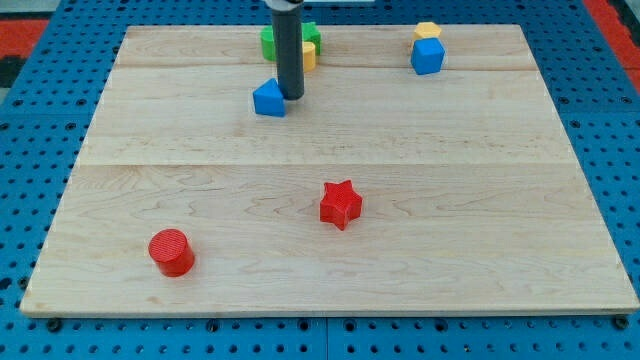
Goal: Move blue triangle towards yellow heart
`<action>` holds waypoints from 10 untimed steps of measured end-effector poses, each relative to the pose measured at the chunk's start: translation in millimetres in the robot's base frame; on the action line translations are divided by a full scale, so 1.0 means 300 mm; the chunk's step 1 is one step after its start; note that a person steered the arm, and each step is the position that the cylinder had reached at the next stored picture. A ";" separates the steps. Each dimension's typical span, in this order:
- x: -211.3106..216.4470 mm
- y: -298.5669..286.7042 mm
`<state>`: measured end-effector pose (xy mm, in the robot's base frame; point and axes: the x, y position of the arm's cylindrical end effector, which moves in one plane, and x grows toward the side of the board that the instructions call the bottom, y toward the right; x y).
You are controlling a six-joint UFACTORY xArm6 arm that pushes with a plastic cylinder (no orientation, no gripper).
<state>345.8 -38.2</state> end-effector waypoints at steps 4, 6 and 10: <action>0.019 -0.010; 0.061 -0.152; -0.040 -0.064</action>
<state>333.8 -57.4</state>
